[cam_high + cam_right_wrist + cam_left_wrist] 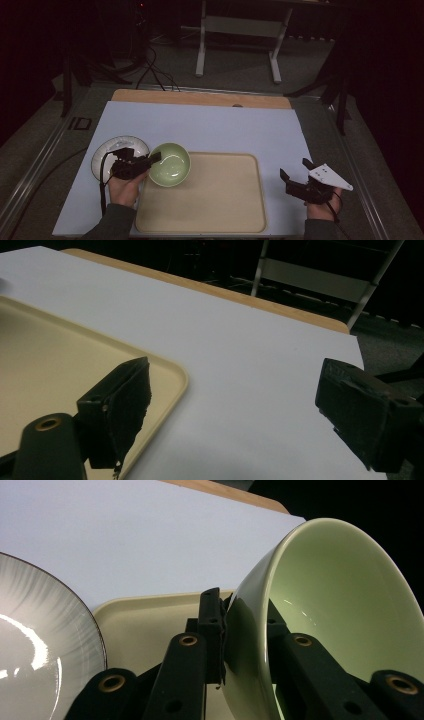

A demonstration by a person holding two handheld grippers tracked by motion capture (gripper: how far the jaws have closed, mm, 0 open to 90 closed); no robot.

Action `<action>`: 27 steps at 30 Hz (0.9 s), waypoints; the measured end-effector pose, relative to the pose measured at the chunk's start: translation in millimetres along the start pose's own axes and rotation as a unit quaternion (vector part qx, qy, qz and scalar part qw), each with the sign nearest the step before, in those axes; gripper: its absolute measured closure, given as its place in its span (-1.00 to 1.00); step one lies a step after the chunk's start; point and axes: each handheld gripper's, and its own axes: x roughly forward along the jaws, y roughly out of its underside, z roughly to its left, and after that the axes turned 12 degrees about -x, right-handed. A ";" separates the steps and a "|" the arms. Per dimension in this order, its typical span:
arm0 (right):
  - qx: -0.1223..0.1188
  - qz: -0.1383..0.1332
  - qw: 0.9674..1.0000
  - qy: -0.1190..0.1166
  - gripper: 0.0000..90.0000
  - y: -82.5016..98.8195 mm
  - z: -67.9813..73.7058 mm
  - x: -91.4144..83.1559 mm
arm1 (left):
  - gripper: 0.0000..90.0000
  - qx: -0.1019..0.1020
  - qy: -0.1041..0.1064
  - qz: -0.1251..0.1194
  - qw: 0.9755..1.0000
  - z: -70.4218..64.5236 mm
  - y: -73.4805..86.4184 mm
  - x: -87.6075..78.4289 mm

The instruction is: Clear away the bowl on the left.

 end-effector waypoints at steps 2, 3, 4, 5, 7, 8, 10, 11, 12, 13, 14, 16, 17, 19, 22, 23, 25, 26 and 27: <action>0.000 0.000 1.000 0.000 -0.69 0.1 -0.2 0.0 | 0.79 0.000 0.000 0.000 1.000 -0.5 0.2 0.2; 0.000 0.000 1.000 0.000 -0.69 0.1 -0.2 0.0 | 0.79 -0.001 0.000 0.000 1.000 -0.9 0.4 0.4; 0.000 0.000 1.000 0.000 -0.69 0.1 -0.2 0.0 | 0.79 -0.001 0.001 0.000 1.000 -1.3 0.6 0.7; 0.000 0.000 1.000 0.000 -0.69 0.1 -0.2 0.1 | 0.79 0.000 0.002 0.001 1.000 -1.6 0.8 0.9; 0.000 0.000 1.000 0.000 -0.69 0.1 -0.2 0.0 | 0.79 0.001 0.002 0.002 1.000 -2.4 1.3 1.8; 0.001 0.000 1.000 0.000 -0.69 0.1 -0.2 0.0 | 0.78 0.001 0.002 0.003 1.000 -2.9 1.6 2.3; 0.000 0.000 1.000 0.000 -0.69 0.1 -0.3 -0.1 | 0.78 0.003 0.003 0.004 1.000 -3.9 2.2 3.2; 0.001 0.000 1.000 0.000 -0.69 0.1 -0.2 -0.1 | 0.79 0.003 0.004 0.005 1.000 -4.4 2.6 3.8; 0.001 0.000 1.000 0.000 -0.69 0.1 -0.2 -0.2 | 0.79 0.004 0.004 0.006 1.000 -4.8 3.0 4.3; 0.001 0.000 1.000 0.000 -0.69 0.1 -0.1 -0.3 | 0.79 0.004 0.004 0.007 1.000 -5.5 3.6 4.8; 0.000 0.000 1.000 0.000 -0.69 0.1 -0.1 -0.3 | 0.79 0.004 0.005 0.008 1.000 -6.1 4.1 5.4; 0.000 0.000 1.000 0.000 -0.69 0.0 0.0 -0.2 | 0.79 0.006 0.005 0.010 1.000 -7.1 4.9 6.6; 0.000 0.000 1.000 0.000 -0.69 -0.1 0.1 -0.2 | 0.79 0.007 0.006 0.011 1.000 -7.6 5.3 7.2; 0.000 0.000 1.000 0.000 -0.69 0.1 -0.1 -0.3 | 0.79 0.007 0.007 0.013 1.000 -8.7 6.1 8.5; 0.001 0.000 1.000 0.000 -0.69 0.2 -0.1 -0.6 | 0.79 0.009 0.008 0.016 1.000 -10.3 7.3 10.6; 0.001 0.000 1.000 0.000 -0.69 0.2 -0.2 -0.6 | 0.79 0.009 0.008 0.017 1.000 -10.6 7.5 11.0; 0.000 0.000 1.000 0.000 -0.69 0.2 -0.2 -0.6 | 0.79 0.010 0.008 0.019 1.000 -11.5 8.7 12.5; 0.000 0.000 1.000 0.000 -0.69 0.2 -0.2 -0.6 | 0.79 0.010 0.008 0.020 1.000 -11.9 9.1 13.2; 0.001 0.000 1.000 0.000 -0.69 0.2 -0.2 -0.7 | 0.78 0.011 0.008 0.021 1.000 -12.5 9.7 14.0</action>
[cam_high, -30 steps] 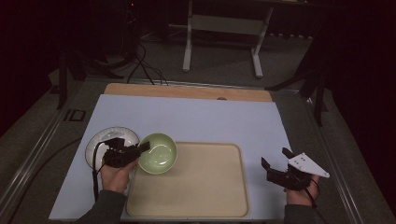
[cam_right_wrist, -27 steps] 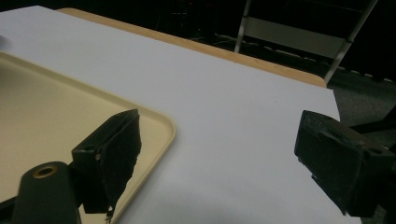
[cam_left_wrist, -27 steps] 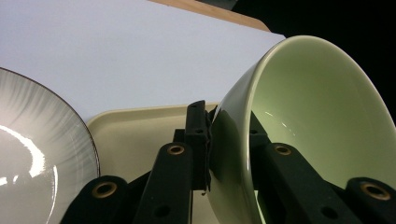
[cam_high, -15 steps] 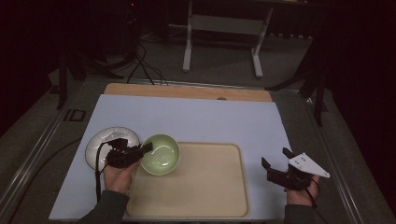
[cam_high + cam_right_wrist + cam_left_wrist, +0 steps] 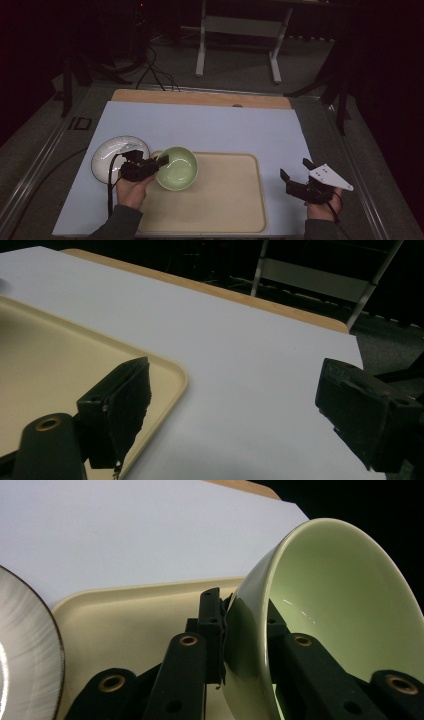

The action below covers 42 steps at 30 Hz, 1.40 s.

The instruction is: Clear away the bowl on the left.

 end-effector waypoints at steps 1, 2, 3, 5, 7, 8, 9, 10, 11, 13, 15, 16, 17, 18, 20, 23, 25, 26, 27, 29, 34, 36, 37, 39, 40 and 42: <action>0.000 0.000 1.000 0.000 -0.69 0.0 0.0 0.0 | 0.79 0.001 -0.001 0.001 1.000 -0.7 0.4 0.9; -0.001 0.000 1.000 0.000 -0.69 0.0 0.0 0.0 | 0.79 0.001 -0.001 0.002 1.000 -1.5 1.0 1.7; 0.000 0.000 1.000 0.000 -0.69 0.0 0.1 0.0 | 0.79 0.003 0.000 0.003 1.000 -2.1 1.5 2.7; -0.001 0.000 1.000 0.001 -0.69 0.0 0.1 0.0 | 0.79 0.004 0.000 0.005 1.000 -3.6 2.7 4.9; -0.001 0.000 1.000 0.001 -0.69 0.0 0.0 0.1 | 0.78 0.003 0.002 0.007 1.000 -4.4 3.6 6.9; -0.001 0.001 1.000 0.000 -0.69 0.0 0.0 0.0 | 0.78 0.003 0.003 0.009 1.000 -4.5 4.1 8.1; -0.001 0.000 1.000 0.001 -0.69 0.1 0.0 0.1 | 0.78 0.002 0.004 0.010 1.000 -4.8 4.7 9.3; -0.001 0.000 1.000 0.001 -0.69 0.1 0.0 0.1 | 0.78 0.002 0.004 0.012 1.000 -5.1 5.4 10.5; -0.001 0.000 1.000 0.001 -0.69 0.0 0.0 0.0 | 0.78 0.003 0.003 0.014 1.000 -5.7 6.3 12.0; -0.001 0.000 1.000 0.001 -0.69 0.0 0.0 0.0 | 0.78 0.005 0.002 0.018 1.000 -7.0 7.8 14.2; -0.001 0.000 1.000 0.001 -0.69 0.0 0.0 -0.1 | 0.78 0.007 0.001 0.021 1.000 -8.0 9.1 16.2; -0.001 0.000 1.000 0.001 -0.69 0.1 0.0 -0.1 | 0.78 0.009 0.001 0.023 1.000 -8.7 9.9 17.6; -0.001 0.000 1.000 0.001 -0.69 0.1 0.1 -0.1 | 0.78 0.010 0.000 0.024 1.000 -9.2 10.5 18.4; -0.001 0.000 1.000 0.001 -0.69 0.1 0.0 -0.1 | 0.78 0.011 -0.001 0.026 1.000 -10.0 11.3 19.7; 0.000 0.001 1.000 0.000 -0.69 0.1 0.0 -0.1 | 0.78 0.011 -0.001 0.028 1.000 -11.4 13.2 22.5; -0.001 0.000 1.000 0.001 -0.69 0.1 0.0 -0.1 | 0.78 0.013 -0.004 0.032 0.999 -13.0 15.8 26.7; 0.000 0.001 1.000 0.000 -0.69 0.1 0.1 -0.2 | 0.78 0.015 -0.005 0.037 0.999 -14.2 17.4 29.4; 0.000 0.001 1.000 0.000 -0.69 0.1 0.0 -0.2 | 0.78 0.016 -0.005 0.038 0.999 -14.6 18.1 30.4; 0.000 0.000 1.000 0.000 -0.69 0.1 0.1 -0.2 | 0.78 0.016 -0.006 0.040 0.999 -15.0 18.7 31.3; 0.000 0.001 1.000 0.000 -0.69 0.1 0.0 -0.2 | 0.78 0.019 -0.007 0.042 0.999 -15.7 19.9 33.1; 0.000 0.001 1.000 0.000 -0.69 0.1 0.0 -0.3 | 0.78 0.025 -0.009 0.053 0.998 -18.8 23.7 38.4; 0.000 0.001 1.000 0.000 -0.69 0.2 0.0 -0.3 | 0.78 0.027 -0.009 0.060 0.998 -19.3 24.9 40.9; -0.001 0.000 1.000 0.000 -0.69 0.2 0.0 -0.2 | 0.78 0.028 -0.011 0.064 0.997 -19.6 25.8 42.2; 0.000 0.001 1.000 0.000 -0.69 0.2 0.0 -0.3 | 0.77 0.029 -0.012 0.070 0.997 -19.8 27.5 44.7; 0.000 0.001 1.000 0.000 -0.69 0.2 0.0 -0.4 | 0.77 0.027 -0.012 0.072 0.997 -19.8 28.5 46.0; 0.000 0.000 1.000 0.000 -0.69 0.2 -0.1 -0.5 | 0.77 0.027 -0.012 0.076 0.997 -19.6 30.2 48.2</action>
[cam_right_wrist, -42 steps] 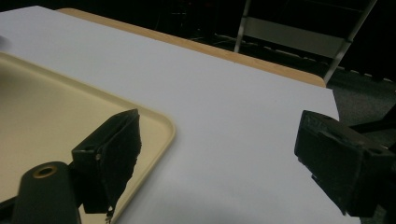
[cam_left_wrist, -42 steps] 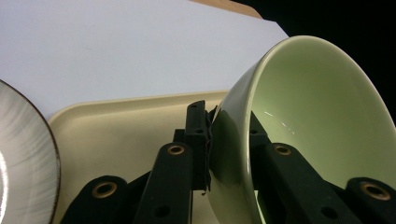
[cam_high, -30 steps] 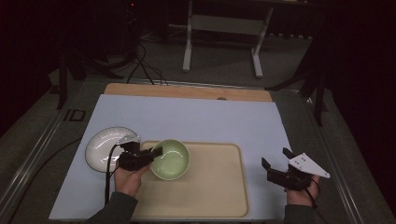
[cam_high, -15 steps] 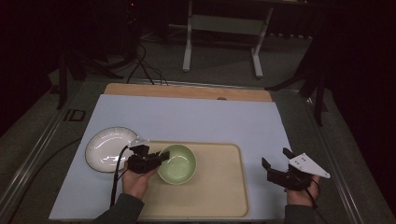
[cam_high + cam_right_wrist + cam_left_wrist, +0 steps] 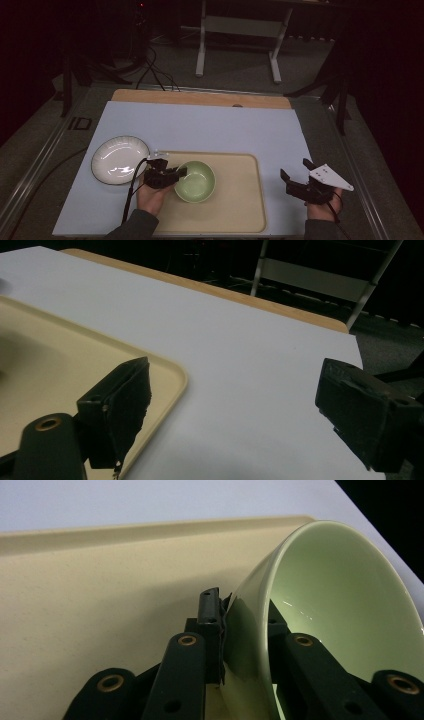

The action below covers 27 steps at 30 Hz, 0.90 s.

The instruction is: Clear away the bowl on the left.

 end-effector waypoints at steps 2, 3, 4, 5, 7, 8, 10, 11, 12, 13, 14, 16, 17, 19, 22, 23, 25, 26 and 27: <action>0.000 0.000 1.000 0.000 -0.69 0.0 -0.1 0.0 | 0.77 -0.003 0.004 0.006 1.000 -0.1 1.3 2.4; 0.000 0.000 1.000 0.000 -0.69 0.0 -0.1 0.0 | 0.77 -0.002 0.005 0.009 1.000 -0.1 2.0 3.5; 0.000 0.000 1.000 0.000 -0.69 0.0 -0.1 0.0 | 0.77 -0.003 0.006 0.010 1.000 -0.6 2.8 4.9; 0.000 0.000 1.000 0.000 -0.69 0.0 -0.2 0.0 | 0.77 -0.002 0.006 0.013 1.000 -0.7 3.3 6.1; 0.000 0.000 1.000 0.001 -0.69 0.1 -0.2 -0.1 | 0.77 -0.003 0.005 0.015 1.000 -1.3 5.0 9.0; 0.000 0.000 1.000 0.001 -0.69 0.1 -0.2 -0.1 | 0.77 -0.005 0.007 0.015 1.000 -0.9 5.3 9.7; 0.000 0.000 1.000 0.001 -0.69 0.1 -0.2 -0.1 | 0.78 -0.001 0.002 0.013 1.000 -1.7 5.7 10.5; 0.000 0.000 1.000 0.000 -0.69 0.1 -0.2 -0.1 | 0.78 0.004 -0.004 0.011 1.000 -2.7 6.3 11.0; 0.000 0.000 1.000 0.000 -0.69 0.1 -0.1 0.0 | 0.79 0.005 -0.006 0.010 1.000 -3.0 6.5 11.4; 0.000 0.000 1.000 0.000 -0.69 0.1 -0.1 0.1 | 0.79 0.007 -0.006 0.009 1.000 -3.2 6.7 12.1; 0.000 0.001 1.000 0.000 -0.69 0.1 0.0 0.1 | 0.79 0.011 -0.009 0.008 1.000 -3.5 6.9 12.8; -0.001 0.001 1.000 0.000 -0.69 0.1 0.1 0.3 | 0.80 0.019 -0.020 0.009 1.000 -4.4 7.4 14.7; -0.001 0.001 1.000 0.000 -0.69 0.1 0.1 0.3 | 0.80 0.021 -0.023 0.009 0.999 -4.4 7.8 15.9; -0.001 0.001 1.000 0.000 -0.69 0.1 0.1 0.3 | 0.80 0.020 -0.022 0.011 0.999 -3.8 7.4 17.1; -0.001 0.002 1.000 0.000 -0.69 0.3 0.0 0.5 | 0.80 0.017 -0.024 0.011 0.999 -3.4 7.1 18.0; -0.001 0.002 1.000 0.000 -0.69 0.3 0.0 0.5 | 0.79 0.014 -0.026 0.012 0.999 -2.4 6.6 18.6; -0.001 0.002 1.000 0.000 -0.69 0.3 0.1 0.5 | 0.74 0.008 -0.024 0.012 1.000 -2.0 6.0 19.4; -0.001 0.002 1.000 0.001 -0.69 0.3 0.0 0.5 | 0.72 0.008 -0.024 0.013 1.000 -2.1 5.9 19.5; -0.001 0.002 1.000 0.001 -0.69 0.2 0.1 0.4 | 0.71 0.009 -0.026 0.012 1.000 -2.2 5.8 19.4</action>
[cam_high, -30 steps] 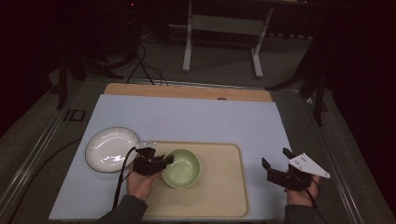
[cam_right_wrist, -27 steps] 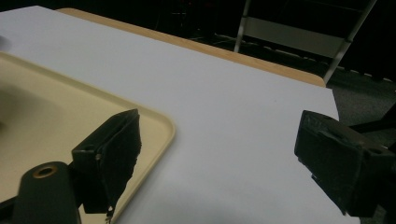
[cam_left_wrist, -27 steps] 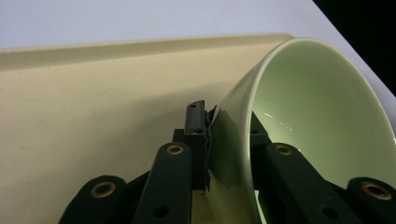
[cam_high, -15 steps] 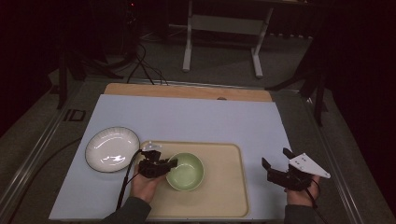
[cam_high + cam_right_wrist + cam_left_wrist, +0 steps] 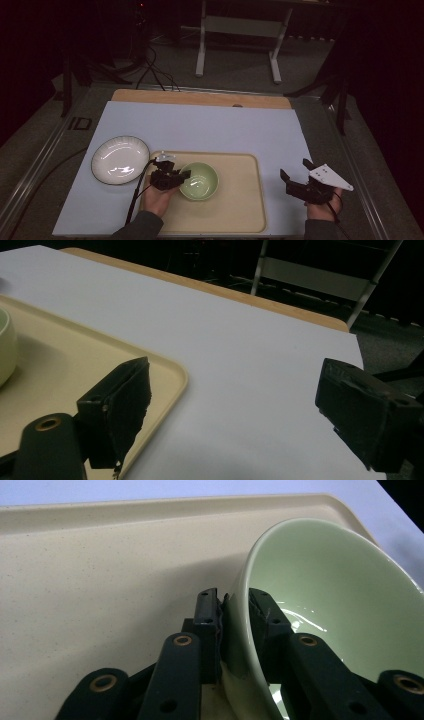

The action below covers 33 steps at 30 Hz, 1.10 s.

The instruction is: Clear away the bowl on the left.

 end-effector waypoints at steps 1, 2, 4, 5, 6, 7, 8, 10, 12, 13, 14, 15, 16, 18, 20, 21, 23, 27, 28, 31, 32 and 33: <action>0.000 0.000 1.000 0.000 -0.69 0.0 0.0 -0.1 | 0.68 0.000 -0.004 -0.001 1.000 -0.2 0.0 -0.2; 0.001 0.000 1.000 0.000 -0.69 0.0 0.0 -0.2 | 0.64 0.000 -0.009 -0.001 1.000 -0.2 -0.1 -0.3; 0.002 0.000 1.000 0.000 -0.69 0.0 -0.2 -0.3 | 0.56 0.000 -0.014 -0.001 1.000 -0.3 -0.2 -0.7; 0.002 0.000 1.000 0.000 -0.69 0.0 -0.2 -0.3 | 0.52 0.001 -0.018 -0.003 1.000 -0.4 -0.1 -1.0; 0.002 -0.001 1.000 0.000 -0.69 0.0 -0.3 -0.4 | 0.49 0.002 -0.022 -0.005 1.000 -0.9 0.0 -1.3; 0.002 0.000 1.000 0.000 -0.69 0.0 -0.3 -0.5 | 0.49 0.006 -0.026 -0.006 1.000 -1.6 0.2 -1.8; 0.003 -0.001 1.000 0.000 -0.69 0.1 -0.5 -0.6 | 0.49 0.011 -0.031 -0.008 0.999 -2.5 0.5 -2.5; 0.003 -0.002 1.000 0.000 -0.69 0.2 -0.7 -0.7 | 0.46 0.019 -0.037 -0.009 0.999 -4.3 0.6 -4.0; 0.003 -0.002 1.000 0.001 -0.69 0.2 -0.9 -0.9 | 0.41 0.024 -0.041 -0.014 0.999 -6.2 -0.2 -6.5; 0.003 -0.003 1.000 0.001 -0.69 0.2 -0.9 -0.9 | 0.39 0.027 -0.041 -0.016 0.999 -7.0 -0.8 -7.9; 0.003 -0.003 1.000 0.002 -0.69 0.2 -0.9 -1.0 | 0.38 0.029 -0.042 -0.020 0.998 -7.8 -1.4 -9.6; 0.003 -0.003 1.000 0.002 -0.69 0.2 -0.9 -1.0 | 0.37 0.029 -0.042 -0.020 0.998 -7.8 -1.4 -9.6; 0.004 -0.003 1.000 0.002 -0.69 0.2 -1.0 -1.0 | 0.37 0.029 -0.042 -0.020 0.998 -7.8 -1.4 -9.6; 0.003 -0.003 1.000 0.002 -0.69 0.1 -0.9 -1.1 | 0.35 0.032 -0.035 -0.039 0.998 -9.6 -4.4 -18.6; 0.004 -0.003 1.000 0.002 -0.69 0.1 -0.9 -1.2 | 0.33 0.034 -0.031 -0.048 0.998 -10.2 -6.6 -24.3; 0.003 -0.003 1.000 0.002 -0.69 0.1 -0.9 -1.2 | 0.32 0.036 -0.027 -0.054 0.998 -10.8 -7.6 -27.2; 0.004 -0.003 1.000 0.003 -0.69 0.1 -0.9 -1.1 | 0.29 0.049 -0.025 -0.065 0.996 -12.1 -9.7 -33.4; 0.003 -0.003 1.000 0.003 -0.69 0.1 -0.9 -1.2 | 0.22 0.068 -0.023 -0.082 0.994 -14.5 -14.7 -45.7; 0.003 -0.003 1.000 0.003 -0.69 0.1 -0.9 -1.2 | 0.20 0.068 -0.023 -0.082 0.994 -14.5 -14.7 -45.7; 0.003 -0.003 1.000 0.003 -0.69 0.1 -1.1 -1.3 | 0.19 0.071 -0.020 -0.090 0.993 -10.0 -19.8 -56.6; 0.003 -0.003 1.000 0.003 -0.69 0.1 -1.1 -1.3 | 0.19 0.072 -0.023 -0.093 0.993 -8.3 -20.9 -59.4; 0.003 -0.003 1.000 0.003 -0.69 0.1 -1.1 -1.3 | 0.19 0.072 -0.023 -0.093 0.993 -8.3 -20.9 -59.4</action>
